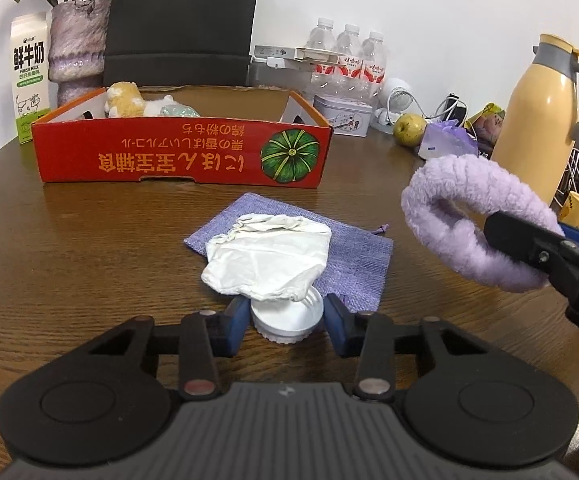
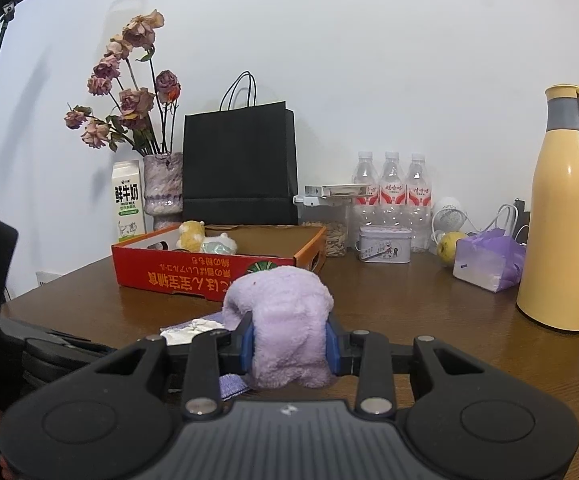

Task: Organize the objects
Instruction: 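Grasp the white round lid with the left tool while the right tool holds the towel, then carry the white lid and lavender towel over the cardboard box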

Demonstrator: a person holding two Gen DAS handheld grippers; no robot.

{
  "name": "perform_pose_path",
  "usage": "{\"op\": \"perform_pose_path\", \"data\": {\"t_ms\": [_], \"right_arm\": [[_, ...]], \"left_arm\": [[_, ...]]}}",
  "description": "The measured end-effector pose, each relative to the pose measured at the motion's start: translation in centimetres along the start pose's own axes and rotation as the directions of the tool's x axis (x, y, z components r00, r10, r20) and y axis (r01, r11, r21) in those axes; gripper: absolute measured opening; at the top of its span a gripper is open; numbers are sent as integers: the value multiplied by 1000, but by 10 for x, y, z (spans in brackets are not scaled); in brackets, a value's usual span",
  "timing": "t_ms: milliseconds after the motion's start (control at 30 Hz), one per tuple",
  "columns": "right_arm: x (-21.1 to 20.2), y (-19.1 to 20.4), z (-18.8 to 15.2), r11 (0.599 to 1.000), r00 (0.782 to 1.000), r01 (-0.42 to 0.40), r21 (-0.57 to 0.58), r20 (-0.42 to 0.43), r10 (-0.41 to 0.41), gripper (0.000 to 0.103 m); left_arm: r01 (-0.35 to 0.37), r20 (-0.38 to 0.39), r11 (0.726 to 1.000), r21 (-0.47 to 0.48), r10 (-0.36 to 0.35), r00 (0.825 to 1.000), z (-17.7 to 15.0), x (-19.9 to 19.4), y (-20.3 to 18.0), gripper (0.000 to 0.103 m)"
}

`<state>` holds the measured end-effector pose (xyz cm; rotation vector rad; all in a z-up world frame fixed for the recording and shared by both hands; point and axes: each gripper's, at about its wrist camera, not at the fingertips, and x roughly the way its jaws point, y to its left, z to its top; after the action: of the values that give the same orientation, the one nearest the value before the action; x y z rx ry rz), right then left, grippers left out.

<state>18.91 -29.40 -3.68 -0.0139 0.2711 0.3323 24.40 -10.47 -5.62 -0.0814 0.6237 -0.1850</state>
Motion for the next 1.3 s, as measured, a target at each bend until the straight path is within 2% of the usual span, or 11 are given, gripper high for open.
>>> {"op": "perform_pose_path", "data": {"t_ms": [467, 733, 1300], "right_arm": [[7, 2, -2, 1000, 999, 1, -9, -33, -1, 33], [7, 12, -4, 999, 999, -26, -44, -34, 25, 33], [14, 61, 22, 989, 995, -104, -101, -14, 103, 33]], "left_arm": [[-18, 43, 1000, -10, 18, 999, -11, -31, 19, 41], [-37, 105, 998, -49, 42, 994, -15, -54, 33, 41], [-34, 214, 998, -43, 42, 976, 13, -85, 47, 41]]}}
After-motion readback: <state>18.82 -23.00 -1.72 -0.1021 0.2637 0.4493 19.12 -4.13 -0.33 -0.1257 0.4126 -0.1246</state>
